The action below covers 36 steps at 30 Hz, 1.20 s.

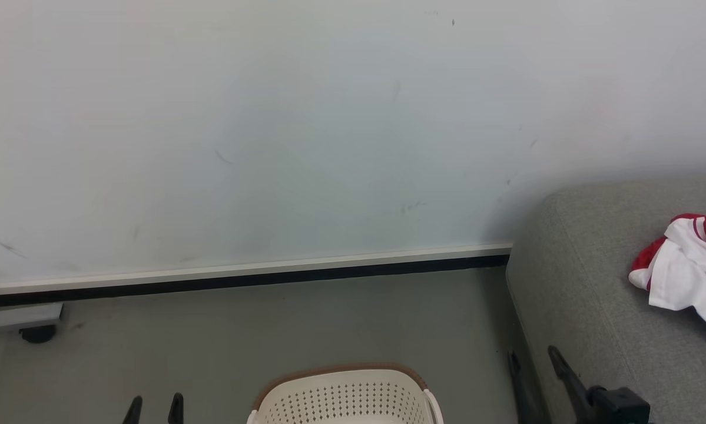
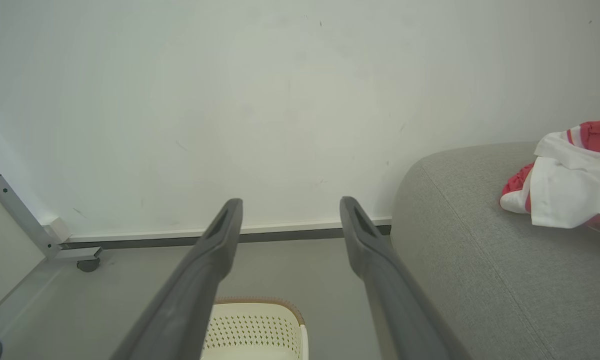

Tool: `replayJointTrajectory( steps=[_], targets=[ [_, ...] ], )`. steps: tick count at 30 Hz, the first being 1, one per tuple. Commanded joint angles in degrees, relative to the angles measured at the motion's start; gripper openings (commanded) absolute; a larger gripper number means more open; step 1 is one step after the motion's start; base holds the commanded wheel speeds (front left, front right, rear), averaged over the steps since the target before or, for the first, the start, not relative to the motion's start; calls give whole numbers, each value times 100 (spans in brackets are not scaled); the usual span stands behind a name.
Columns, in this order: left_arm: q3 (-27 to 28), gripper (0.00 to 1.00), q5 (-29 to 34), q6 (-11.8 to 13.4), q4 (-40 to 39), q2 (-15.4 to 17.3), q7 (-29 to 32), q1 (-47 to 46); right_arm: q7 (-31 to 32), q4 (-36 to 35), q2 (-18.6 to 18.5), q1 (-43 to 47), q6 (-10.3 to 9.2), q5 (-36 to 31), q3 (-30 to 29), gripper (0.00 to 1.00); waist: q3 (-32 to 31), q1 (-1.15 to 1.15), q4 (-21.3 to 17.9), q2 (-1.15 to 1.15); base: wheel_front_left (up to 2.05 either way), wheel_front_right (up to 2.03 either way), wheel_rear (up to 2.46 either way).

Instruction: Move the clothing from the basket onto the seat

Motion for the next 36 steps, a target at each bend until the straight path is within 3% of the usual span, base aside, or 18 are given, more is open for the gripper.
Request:
replayJointTrajectory(
  steps=[1, 6, 20, 36],
  targets=[
    [13, 0, -2, -1, 8, -7, 1, 6, 0, 11, -1, 3, 0, 3, 1, 0, -1, 0, 0, 0, 0, 0, 0],
    [-8, 0, -43, -2, 308, -115, 58, 33, 10, 299, -7, 193, 0, 51, -3, 0, 2, 0, -2, 0, 0, 0, 0],
    [158, 0, -1464, -115, 476, -185, 473, -231, 130, 431, -112, -28, 0, 1783, -197, 0, 77, 0, 0, 0, 0, 0, 0],
    [297, 0, -2755, -218, 619, -248, 839, -461, 264, 559, -183, -233, -1, 3317, -404, 0, 158, 0, 1, 0, 0, 0, 0]
  ],
)
